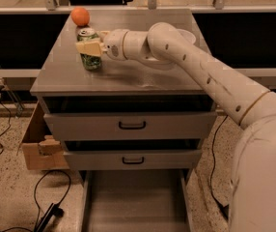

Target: Pick green can from bottom drawer and place on counter

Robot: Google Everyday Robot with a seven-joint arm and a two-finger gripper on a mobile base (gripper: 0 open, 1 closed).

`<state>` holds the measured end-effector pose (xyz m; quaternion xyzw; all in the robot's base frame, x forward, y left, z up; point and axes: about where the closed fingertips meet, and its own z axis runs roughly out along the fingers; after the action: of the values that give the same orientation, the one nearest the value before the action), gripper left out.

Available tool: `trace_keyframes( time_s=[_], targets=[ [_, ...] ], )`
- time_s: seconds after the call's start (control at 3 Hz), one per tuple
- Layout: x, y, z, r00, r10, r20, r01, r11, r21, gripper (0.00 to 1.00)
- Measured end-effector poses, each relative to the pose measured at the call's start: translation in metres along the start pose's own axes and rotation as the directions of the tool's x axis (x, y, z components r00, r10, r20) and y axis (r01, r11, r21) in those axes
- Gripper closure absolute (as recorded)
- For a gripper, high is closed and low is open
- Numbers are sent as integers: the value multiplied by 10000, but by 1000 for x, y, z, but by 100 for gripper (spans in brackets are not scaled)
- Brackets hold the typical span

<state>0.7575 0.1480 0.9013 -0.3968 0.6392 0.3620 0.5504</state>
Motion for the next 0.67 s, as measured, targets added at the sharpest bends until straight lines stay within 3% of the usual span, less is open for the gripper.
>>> trace_keyframes(
  time_s=[0.33, 0.67],
  targets=[
    [0, 0, 0, 10000, 0, 0, 0, 10000, -1, 12],
    [0, 2, 2, 10000, 2, -1, -2, 10000, -37, 0]
  ],
)
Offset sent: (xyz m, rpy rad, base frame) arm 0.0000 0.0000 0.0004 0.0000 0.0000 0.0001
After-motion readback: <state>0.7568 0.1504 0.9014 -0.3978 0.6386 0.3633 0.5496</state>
